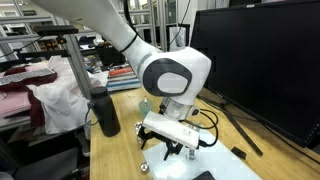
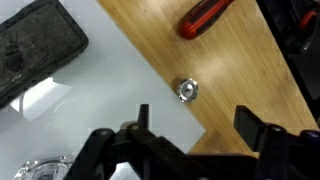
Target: Remove the lid from the glass object on the right
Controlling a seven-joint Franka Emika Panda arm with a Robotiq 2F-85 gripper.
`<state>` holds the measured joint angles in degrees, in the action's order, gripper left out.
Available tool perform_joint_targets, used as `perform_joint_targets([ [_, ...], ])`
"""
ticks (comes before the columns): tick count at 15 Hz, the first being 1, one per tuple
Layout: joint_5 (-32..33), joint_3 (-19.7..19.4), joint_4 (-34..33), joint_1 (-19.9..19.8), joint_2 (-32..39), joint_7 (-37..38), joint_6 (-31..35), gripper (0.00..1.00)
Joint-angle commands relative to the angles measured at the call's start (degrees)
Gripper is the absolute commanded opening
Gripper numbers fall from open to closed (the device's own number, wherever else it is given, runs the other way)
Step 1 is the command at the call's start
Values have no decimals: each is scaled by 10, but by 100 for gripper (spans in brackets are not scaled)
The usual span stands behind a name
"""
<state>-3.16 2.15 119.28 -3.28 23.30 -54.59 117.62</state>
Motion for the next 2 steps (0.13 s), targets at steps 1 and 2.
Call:
perform_joint_targets([
  [1, 3, 8, -2, -8, 1, 3, -2, 87],
  [2, 3, 8, -2, -8, 1, 3, -2, 87],
])
